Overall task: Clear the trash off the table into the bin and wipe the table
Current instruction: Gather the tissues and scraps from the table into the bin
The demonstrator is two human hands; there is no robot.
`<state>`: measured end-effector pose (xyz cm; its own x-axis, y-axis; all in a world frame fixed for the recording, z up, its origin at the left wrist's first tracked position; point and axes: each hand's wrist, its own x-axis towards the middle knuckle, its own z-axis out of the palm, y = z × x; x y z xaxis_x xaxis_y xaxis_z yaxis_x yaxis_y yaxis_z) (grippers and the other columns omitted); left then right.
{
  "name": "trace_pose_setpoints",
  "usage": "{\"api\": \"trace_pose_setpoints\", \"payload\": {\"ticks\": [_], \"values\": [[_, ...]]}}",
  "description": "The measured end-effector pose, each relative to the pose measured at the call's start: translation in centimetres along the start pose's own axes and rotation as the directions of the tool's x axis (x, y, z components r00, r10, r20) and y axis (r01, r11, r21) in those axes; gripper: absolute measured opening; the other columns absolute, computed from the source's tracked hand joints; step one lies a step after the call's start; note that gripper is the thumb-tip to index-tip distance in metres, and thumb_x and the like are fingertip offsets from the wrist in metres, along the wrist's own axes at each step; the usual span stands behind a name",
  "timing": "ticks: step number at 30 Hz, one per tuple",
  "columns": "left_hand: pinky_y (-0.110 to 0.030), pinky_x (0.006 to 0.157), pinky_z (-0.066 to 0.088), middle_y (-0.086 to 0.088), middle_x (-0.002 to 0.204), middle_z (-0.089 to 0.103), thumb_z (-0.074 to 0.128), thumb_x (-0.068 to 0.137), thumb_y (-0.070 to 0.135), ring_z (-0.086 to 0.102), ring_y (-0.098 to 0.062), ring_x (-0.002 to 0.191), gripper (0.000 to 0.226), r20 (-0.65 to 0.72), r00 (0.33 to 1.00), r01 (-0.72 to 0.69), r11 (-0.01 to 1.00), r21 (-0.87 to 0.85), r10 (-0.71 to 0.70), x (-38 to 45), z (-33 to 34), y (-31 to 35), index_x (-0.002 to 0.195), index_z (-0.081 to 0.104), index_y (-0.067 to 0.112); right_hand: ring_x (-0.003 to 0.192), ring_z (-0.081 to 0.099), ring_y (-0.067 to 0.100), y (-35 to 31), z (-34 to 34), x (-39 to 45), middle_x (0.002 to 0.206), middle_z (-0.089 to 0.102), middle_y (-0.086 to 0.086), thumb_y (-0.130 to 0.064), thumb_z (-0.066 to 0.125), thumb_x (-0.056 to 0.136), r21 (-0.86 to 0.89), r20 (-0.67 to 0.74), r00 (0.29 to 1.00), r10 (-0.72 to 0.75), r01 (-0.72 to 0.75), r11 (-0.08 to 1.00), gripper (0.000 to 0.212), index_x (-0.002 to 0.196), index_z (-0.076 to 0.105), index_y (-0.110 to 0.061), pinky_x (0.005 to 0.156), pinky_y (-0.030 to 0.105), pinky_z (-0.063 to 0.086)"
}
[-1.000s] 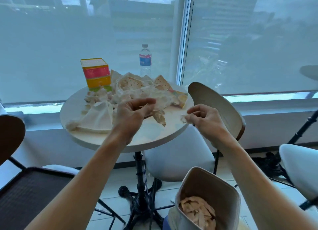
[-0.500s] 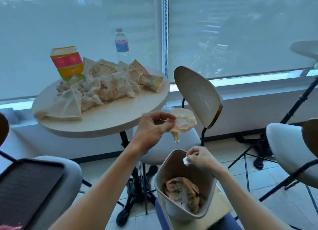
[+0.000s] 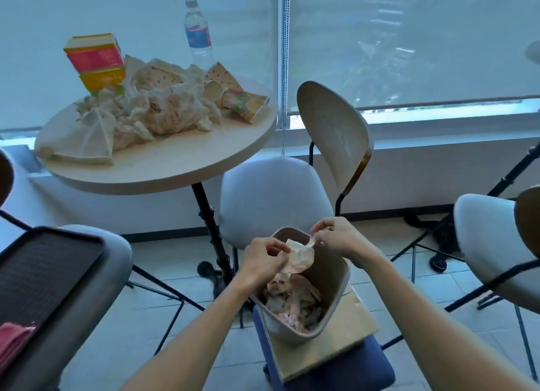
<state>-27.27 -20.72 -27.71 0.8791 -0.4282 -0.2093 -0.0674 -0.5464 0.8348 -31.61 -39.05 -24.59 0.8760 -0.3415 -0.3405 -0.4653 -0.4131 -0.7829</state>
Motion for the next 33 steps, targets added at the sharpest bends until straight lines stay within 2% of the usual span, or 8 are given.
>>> {"api": "trace_pose_setpoints", "payload": {"ticks": [6, 10, 13, 19, 23, 26, 31, 33], "values": [[-0.02, 0.097, 0.045, 0.007, 0.119, 0.067, 0.07, 0.084, 0.019, 0.059, -0.004, 0.108, 0.03, 0.051, 0.999, -0.018, 0.983, 0.183, 0.009, -1.0, -1.2, 0.1, 0.112, 0.07, 0.028, 0.086, 0.061, 0.019, -3.6, -0.2, -0.1, 0.091, 0.063, 0.005, -0.014, 0.059, 0.094, -0.009, 0.09, 0.994, -0.064, 0.065, 0.998, 0.009, 0.09, 0.064, -0.02, 0.077, 0.031, 0.054], [-0.022, 0.093, 0.048, 0.009, 0.116, 0.068, 0.066, 0.087, 0.025, 0.058, -0.002, 0.102, 0.026, -0.04, 0.982, -0.174, 0.962, 0.21, 0.186, -1.7, -4.8, 3.7, 0.113, 0.069, 0.029, 0.079, 0.057, 0.014, -8.2, -0.3, -0.4, 0.092, 0.063, 0.005, -0.016, 0.057, 0.096, -0.013, 0.086, 0.975, -0.205, 0.207, 0.978, 0.008, 0.094, 0.064, -0.019, 0.069, 0.023, 0.046], [-0.015, 0.084, 0.045, 0.01, 0.111, 0.068, 0.064, 0.089, 0.024, 0.058, -0.001, 0.098, 0.025, -0.119, 0.944, -0.276, 0.934, 0.226, 0.308, -2.4, -9.4, 6.7, 0.114, 0.069, 0.027, 0.073, 0.056, 0.014, -12.8, -0.1, -0.7, 0.086, 0.062, 0.007, -0.014, 0.058, 0.094, 0.057, 0.066, 0.945, -0.32, 0.317, 0.947, 0.008, 0.095, 0.066, -0.014, 0.072, 0.027, 0.046], [-0.014, 0.071, 0.051, 0.012, 0.092, 0.07, 0.068, 0.086, 0.022, 0.063, 0.001, 0.08, 0.017, -0.376, 0.814, -0.351, 0.89, 0.292, 0.444, -3.6, -19.0, 10.1, 0.103, 0.073, 0.025, 0.066, 0.054, 0.014, -21.3, 2.5, -1.4, 0.08, 0.063, 0.009, -0.014, 0.062, 0.092, 0.143, 0.042, 0.866, -0.498, 0.488, 0.861, 0.007, 0.092, 0.068, -0.012, 0.061, 0.021, 0.042], [-0.008, 0.065, 0.046, 0.011, 0.088, 0.07, 0.07, 0.086, 0.021, 0.062, 0.002, 0.074, 0.013, -0.488, 0.759, -0.272, 0.891, 0.364, 0.431, -2.8, -25.4, 9.6, 0.098, 0.074, 0.023, 0.067, 0.055, 0.013, -25.3, 5.4, -1.3, 0.08, 0.063, 0.008, -0.014, 0.061, 0.093, 0.122, 0.074, 0.822, -0.565, 0.555, 0.823, 0.008, 0.088, 0.067, -0.014, 0.058, 0.015, 0.045], [-0.019, 0.073, 0.051, 0.008, 0.086, 0.07, 0.072, 0.084, 0.02, 0.062, -0.003, 0.074, 0.013, -0.537, 0.749, -0.19, 0.902, 0.388, 0.389, -2.1, -30.2, 8.3, 0.097, 0.073, 0.02, 0.066, 0.054, 0.011, -27.3, 7.4, -1.1, 0.079, 0.061, 0.007, -0.012, 0.06, 0.093, 0.111, 0.084, 0.81, -0.581, 0.572, 0.813, 0.009, 0.087, 0.067, -0.013, 0.054, 0.01, 0.044], [-0.027, 0.082, 0.045, -0.001, 0.108, 0.069, 0.073, 0.083, 0.022, 0.057, -0.012, 0.088, 0.031, -0.585, 0.777, 0.037, 0.911, 0.411, 0.232, -1.1, -36.2, 5.6, 0.113, 0.069, 0.018, 0.071, 0.055, 0.015, -29.3, 10.4, -0.4, 0.077, 0.061, 0.006, -0.014, 0.06, 0.093, 0.085, 0.079, 0.805, -0.587, 0.582, 0.809, 0.009, 0.087, 0.067, -0.017, 0.071, 0.033, 0.052], [-0.031, 0.091, 0.044, -0.003, 0.117, 0.066, 0.073, 0.081, 0.025, 0.059, -0.018, 0.102, 0.038, -0.578, 0.806, 0.144, 0.904, 0.404, 0.13, -1.1, -38.2, 4.2, 0.118, 0.067, 0.022, 0.068, 0.054, 0.014, -30.0, 11.5, -0.1, 0.074, 0.059, 0.003, -0.015, 0.061, 0.093, 0.076, 0.065, 0.807, -0.587, 0.583, 0.809, 0.006, 0.091, 0.067, -0.016, 0.068, 0.031, 0.051]]}}
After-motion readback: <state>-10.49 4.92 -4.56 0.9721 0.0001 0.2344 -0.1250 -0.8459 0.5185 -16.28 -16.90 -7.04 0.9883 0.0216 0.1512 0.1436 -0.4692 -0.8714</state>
